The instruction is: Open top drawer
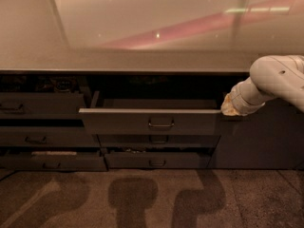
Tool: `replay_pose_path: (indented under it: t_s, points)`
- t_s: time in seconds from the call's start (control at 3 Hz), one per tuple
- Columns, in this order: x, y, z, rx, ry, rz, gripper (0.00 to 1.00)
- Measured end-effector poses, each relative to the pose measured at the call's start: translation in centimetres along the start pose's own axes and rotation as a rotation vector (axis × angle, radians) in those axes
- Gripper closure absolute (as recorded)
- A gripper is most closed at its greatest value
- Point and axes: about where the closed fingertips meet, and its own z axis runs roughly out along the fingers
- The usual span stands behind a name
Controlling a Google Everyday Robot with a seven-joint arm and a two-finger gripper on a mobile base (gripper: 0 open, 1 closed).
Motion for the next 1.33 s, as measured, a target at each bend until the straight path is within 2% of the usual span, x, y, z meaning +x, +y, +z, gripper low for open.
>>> replay_pose_path:
  t_s: [0.67, 1.0, 1.33]
  points:
    - [0.5, -4.4, -0.7, 0.002, 0.154, 0.034, 1.00]
    - [0.3, -4.6, -0.5, 0.002, 0.158, 0.035, 1.00]
    - [0.8, -4.6, -0.3, -0.010, 0.076, 0.052, 1.00]
